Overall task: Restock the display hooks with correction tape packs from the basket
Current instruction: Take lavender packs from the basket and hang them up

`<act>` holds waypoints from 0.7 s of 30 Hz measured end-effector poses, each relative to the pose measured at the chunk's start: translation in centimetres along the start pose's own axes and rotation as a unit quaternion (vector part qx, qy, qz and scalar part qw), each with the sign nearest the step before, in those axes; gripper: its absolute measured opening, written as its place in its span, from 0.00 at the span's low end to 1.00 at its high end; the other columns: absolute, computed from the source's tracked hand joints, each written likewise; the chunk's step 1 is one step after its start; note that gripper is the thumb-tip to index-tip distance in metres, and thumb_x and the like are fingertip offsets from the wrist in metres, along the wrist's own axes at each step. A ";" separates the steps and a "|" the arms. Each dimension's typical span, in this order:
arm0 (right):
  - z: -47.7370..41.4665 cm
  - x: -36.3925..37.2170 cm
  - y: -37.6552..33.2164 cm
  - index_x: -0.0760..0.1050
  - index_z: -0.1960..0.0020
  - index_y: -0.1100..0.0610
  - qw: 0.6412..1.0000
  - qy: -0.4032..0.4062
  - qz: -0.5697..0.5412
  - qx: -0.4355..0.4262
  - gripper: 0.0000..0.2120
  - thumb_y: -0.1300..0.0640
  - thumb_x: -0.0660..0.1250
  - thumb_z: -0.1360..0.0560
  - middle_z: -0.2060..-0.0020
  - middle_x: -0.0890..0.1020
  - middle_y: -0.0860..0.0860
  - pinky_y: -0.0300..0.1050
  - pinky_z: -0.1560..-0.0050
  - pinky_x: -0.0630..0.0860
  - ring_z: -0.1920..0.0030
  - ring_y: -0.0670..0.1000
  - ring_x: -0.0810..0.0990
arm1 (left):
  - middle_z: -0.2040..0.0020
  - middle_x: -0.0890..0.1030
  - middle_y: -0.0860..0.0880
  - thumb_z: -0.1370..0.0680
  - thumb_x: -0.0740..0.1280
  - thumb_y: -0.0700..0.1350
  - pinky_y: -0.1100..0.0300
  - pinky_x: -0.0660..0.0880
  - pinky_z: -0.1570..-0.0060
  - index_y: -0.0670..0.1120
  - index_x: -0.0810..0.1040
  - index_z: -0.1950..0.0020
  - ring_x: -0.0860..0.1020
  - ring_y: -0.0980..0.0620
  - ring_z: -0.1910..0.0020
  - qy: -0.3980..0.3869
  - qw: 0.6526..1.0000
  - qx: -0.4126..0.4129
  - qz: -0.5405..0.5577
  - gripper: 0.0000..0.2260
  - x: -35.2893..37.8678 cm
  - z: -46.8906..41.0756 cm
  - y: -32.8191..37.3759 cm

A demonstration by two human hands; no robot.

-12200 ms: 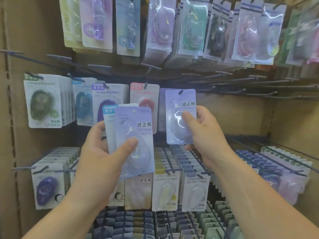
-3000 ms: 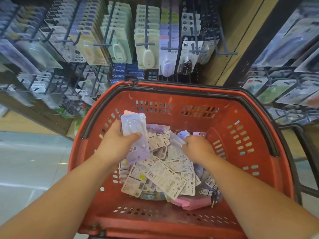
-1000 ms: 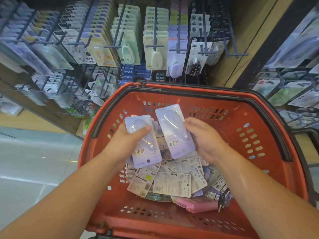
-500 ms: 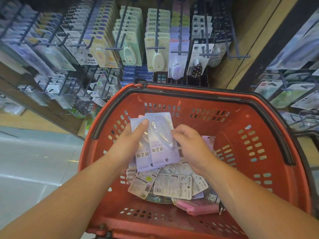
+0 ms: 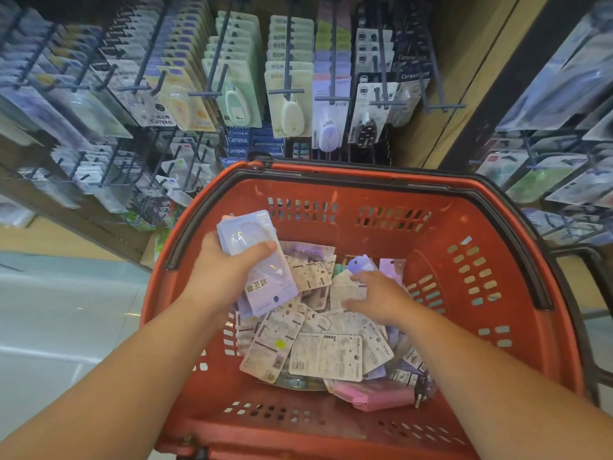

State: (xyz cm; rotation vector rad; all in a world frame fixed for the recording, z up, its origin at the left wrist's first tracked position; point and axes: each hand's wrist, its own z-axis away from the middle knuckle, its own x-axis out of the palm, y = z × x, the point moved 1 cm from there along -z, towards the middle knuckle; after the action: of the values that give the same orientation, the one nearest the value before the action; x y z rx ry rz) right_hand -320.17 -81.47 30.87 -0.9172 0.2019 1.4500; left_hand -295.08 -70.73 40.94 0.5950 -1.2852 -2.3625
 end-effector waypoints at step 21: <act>-1.0 0.7 1.2 0.74 0.64 0.54 0.997 0.033 -0.068 -0.003 0.15 0.53 0.71 0.21 0.66 0.74 0.47 0.44 0.61 0.66 0.63 0.49 0.73 | 0.46 0.86 0.45 0.36 0.81 0.60 0.55 0.76 0.76 0.53 0.73 0.35 0.88 0.42 0.58 -0.035 0.997 0.015 -0.063 0.34 0.3 0.8 -0.1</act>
State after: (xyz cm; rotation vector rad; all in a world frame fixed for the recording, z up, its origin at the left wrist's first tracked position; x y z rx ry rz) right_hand -320.71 -81.73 29.31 -0.9651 0.1800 1.2961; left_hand -295.72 -70.30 41.20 0.6261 -1.3522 -2.4906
